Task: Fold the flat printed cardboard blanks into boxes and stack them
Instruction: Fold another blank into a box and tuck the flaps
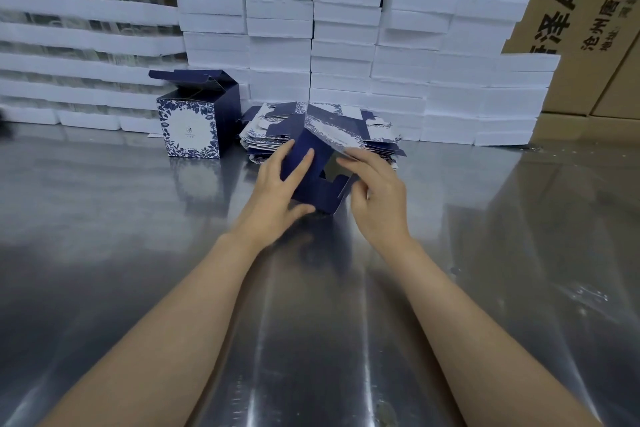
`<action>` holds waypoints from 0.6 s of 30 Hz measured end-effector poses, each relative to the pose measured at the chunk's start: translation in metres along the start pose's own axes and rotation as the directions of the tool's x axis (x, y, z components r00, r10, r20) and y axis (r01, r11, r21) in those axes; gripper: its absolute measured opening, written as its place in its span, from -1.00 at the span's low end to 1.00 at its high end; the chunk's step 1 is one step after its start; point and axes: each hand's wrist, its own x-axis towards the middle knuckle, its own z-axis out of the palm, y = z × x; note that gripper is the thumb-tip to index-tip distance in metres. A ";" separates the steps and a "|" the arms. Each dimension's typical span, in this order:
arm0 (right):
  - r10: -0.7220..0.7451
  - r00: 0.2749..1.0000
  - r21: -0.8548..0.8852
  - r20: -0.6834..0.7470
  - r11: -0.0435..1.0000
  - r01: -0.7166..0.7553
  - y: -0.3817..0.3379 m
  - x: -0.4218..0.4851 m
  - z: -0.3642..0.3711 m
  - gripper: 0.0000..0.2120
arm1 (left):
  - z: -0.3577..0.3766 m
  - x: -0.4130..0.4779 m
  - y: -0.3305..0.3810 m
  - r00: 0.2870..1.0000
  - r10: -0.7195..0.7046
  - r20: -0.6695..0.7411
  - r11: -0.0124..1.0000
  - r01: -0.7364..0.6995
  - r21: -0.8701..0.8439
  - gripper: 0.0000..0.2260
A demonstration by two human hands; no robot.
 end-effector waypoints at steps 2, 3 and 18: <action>0.011 1.000 0.048 0.016 0.999 -0.012 0.002 -0.004 0.000 -0.70 | 0.003 -0.001 0.003 1.000 -0.018 0.026 1.000 0.018 -0.005 -0.21; 0.043 0.999 0.099 0.023 0.994 -0.045 0.004 -0.004 0.000 -0.71 | 0.005 -0.001 0.004 1.000 -0.029 0.007 0.999 0.029 -0.020 -0.24; 0.232 0.972 0.057 -0.032 0.971 -0.230 0.027 -0.006 0.001 -0.58 | 0.019 0.001 0.004 0.956 -0.292 0.015 0.847 0.266 -0.461 -0.57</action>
